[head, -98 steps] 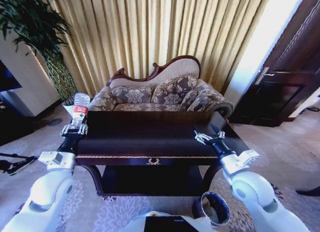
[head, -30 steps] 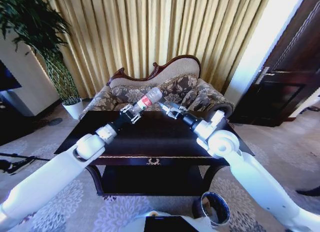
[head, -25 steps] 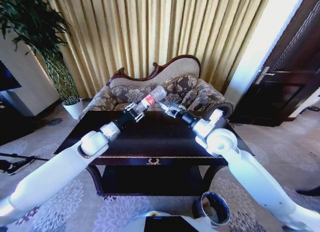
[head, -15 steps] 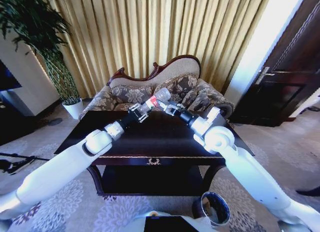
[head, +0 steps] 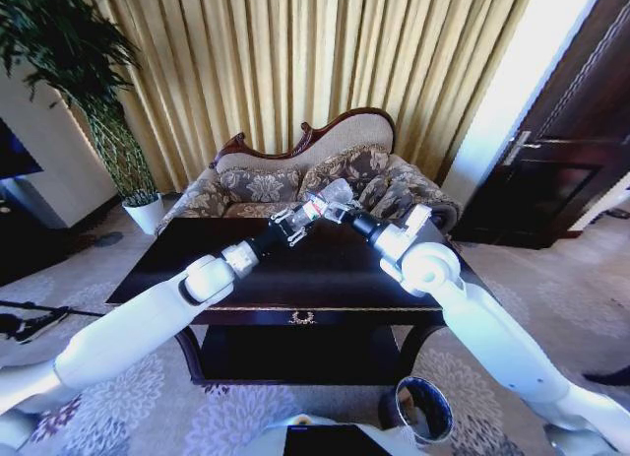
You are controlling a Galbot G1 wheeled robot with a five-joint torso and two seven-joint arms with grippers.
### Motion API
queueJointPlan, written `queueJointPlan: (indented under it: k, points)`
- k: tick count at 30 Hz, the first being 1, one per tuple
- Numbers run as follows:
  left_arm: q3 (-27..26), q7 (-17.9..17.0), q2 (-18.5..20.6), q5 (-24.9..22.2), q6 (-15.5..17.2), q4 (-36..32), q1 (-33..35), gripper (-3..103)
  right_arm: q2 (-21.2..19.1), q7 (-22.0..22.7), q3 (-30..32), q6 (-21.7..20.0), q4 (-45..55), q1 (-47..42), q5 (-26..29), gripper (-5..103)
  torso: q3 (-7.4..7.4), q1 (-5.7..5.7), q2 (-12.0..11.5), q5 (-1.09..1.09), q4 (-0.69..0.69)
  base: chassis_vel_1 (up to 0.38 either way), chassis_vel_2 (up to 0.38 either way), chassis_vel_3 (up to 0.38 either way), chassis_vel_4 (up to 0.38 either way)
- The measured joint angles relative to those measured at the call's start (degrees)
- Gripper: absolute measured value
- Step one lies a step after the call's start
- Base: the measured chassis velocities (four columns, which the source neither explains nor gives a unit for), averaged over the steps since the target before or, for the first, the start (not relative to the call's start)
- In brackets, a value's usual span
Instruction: Move to the front of the table and place the trash on the table into the trash bin.
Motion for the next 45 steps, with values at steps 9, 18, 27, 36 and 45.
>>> queueJointPlan:
  k: [9,18,27,36,45]
  points:
    - [0.1,0.1,0.3,0.0,0.1,0.0,0.0,32,-0.7,-0.1,0.7,0.0,-0.1,-0.1,0.0,71,0.00,0.00,0.0,0.00,0.00,0.000,0.000,0.000,0.000]
    - [-0.2,0.1,0.1,-0.4,0.2,-0.2,0.4,32,-1.7,0.1,0.7,-0.1,-0.1,0.1,0.4,51,0.00,0.00,0.0,0.00,0.00,0.000,0.000,0.000,0.000]
    - [-0.4,0.7,-0.2,-1.5,0.7,-0.1,0.3,54,-2.6,0.4,1.0,-0.1,0.1,0.2,0.7,32,0.00,0.00,0.0,0.00,0.00,0.000,0.000,0.000,0.000]
    - [-0.4,0.5,0.2,-5.3,0.7,-1.5,0.3,86,-4.6,0.8,3.3,-0.1,0.4,-1.1,1.1,29,0.00,0.00,0.0,0.00,0.00,0.000,0.000,0.000,0.000]
    - [-10.6,-5.4,1.2,-13.3,7.2,-5.9,5.3,100,-6.5,1.7,9.7,1.1,-3.0,-4.9,-2.9,28,0.00,0.00,0.0,0.01,-0.01,0.000,0.000,0.000,0.000]
